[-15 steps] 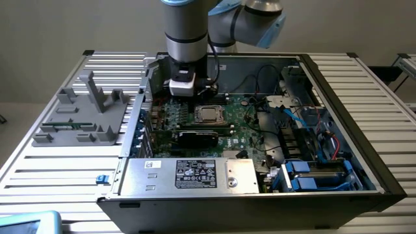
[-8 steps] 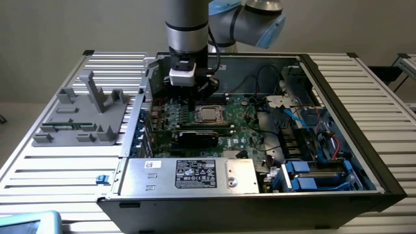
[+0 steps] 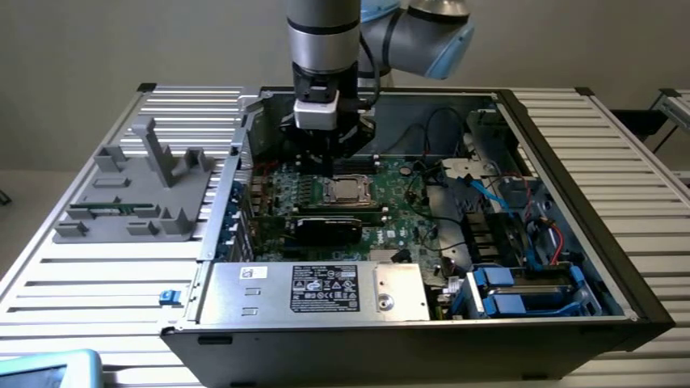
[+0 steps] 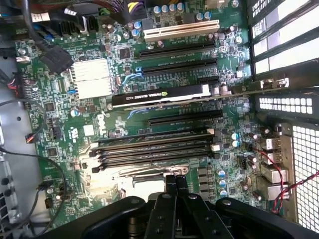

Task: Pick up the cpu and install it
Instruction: 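Install the second cpu locking lever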

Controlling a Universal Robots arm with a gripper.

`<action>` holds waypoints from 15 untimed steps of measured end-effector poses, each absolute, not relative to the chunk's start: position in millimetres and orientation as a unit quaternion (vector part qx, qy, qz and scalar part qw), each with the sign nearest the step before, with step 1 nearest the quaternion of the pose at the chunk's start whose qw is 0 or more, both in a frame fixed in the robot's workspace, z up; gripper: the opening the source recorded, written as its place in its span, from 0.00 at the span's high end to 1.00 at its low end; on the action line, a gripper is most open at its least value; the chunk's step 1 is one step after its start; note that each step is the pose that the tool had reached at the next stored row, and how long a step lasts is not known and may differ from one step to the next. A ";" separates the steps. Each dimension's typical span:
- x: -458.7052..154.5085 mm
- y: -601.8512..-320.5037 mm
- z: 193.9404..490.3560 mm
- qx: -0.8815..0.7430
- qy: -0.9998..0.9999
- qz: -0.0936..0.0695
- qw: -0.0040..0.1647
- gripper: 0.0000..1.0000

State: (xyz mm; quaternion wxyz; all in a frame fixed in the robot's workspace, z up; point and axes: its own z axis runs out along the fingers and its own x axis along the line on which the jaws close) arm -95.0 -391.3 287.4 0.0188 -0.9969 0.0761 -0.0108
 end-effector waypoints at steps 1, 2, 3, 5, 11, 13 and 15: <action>-92.0 -391.3 289.7 -0.997 0.076 -0.011 0.019 0.88; -89.0 -391.3 291.7 -0.997 0.076 -0.011 0.019 0.88; -86.0 -391.3 293.3 -0.997 0.076 -0.011 0.019 0.88; -80.0 -391.3 295.4 -0.997 0.076 -0.011 0.020 0.88; -77.2 -391.3 295.8 -0.997 0.076 -0.011 0.019 0.88; -77.2 -391.3 295.8 -0.997 0.076 -0.011 0.019 0.88; -77.1 -391.3 295.8 -0.997 0.076 -0.011 0.019 0.88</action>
